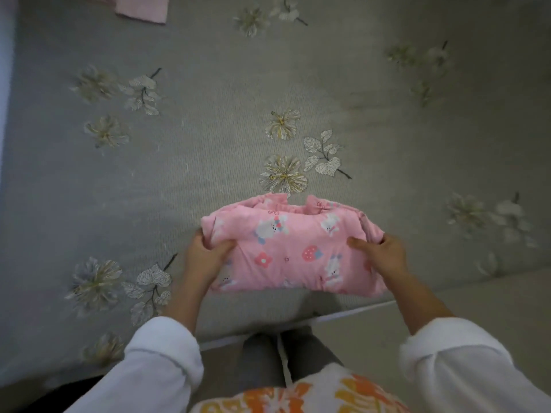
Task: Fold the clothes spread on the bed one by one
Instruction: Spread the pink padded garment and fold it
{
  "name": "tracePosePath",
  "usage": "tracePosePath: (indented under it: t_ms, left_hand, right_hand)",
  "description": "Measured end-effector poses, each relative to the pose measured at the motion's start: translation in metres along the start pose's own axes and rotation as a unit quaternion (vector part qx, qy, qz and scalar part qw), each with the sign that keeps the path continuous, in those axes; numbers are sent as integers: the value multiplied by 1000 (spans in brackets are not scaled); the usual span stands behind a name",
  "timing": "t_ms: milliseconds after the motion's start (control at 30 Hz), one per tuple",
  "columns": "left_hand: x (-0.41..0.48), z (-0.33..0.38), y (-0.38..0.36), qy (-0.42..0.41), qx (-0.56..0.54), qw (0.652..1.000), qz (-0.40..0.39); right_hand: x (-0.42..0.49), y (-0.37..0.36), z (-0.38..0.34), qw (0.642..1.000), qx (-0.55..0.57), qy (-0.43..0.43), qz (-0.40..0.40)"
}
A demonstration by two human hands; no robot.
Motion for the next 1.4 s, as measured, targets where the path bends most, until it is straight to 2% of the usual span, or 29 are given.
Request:
tracePosePath:
  t_ms: [300,433,667,833,1033,1400]
  left_hand:
    - [-71,82,-120,-126,38,989,-62]
    - [-122,104,-208,-165,67,979,-97]
    - [-210,136,-383,-219,89,954,-182]
    - [-251,174,-489,-252,118,934,-223]
    - [-266,220,-606,-282,124,914,-264]
    - [-247,324,-829,-312,132,892,-299]
  right_hand:
    - [-41,159,69,987,134,15,83]
    - [-52,258,113,978,149,52,137]
    - [-72,427,208,962,162,17,218]
    - [-73,515,252,946,170,2,276]
    - [-34,603,276,931,190,-9,312]
    - [101,786,265,927,170,-14,335]
Point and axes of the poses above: each hand's wrist, its own x-axis towards the middle knuckle, its own y-axis out of the back of the hand, z = x × y, the point moved 8 cm from there along x, towards the middle knuckle, and after that the axes turned 4 degrees about -z, right-handed, at the moved point
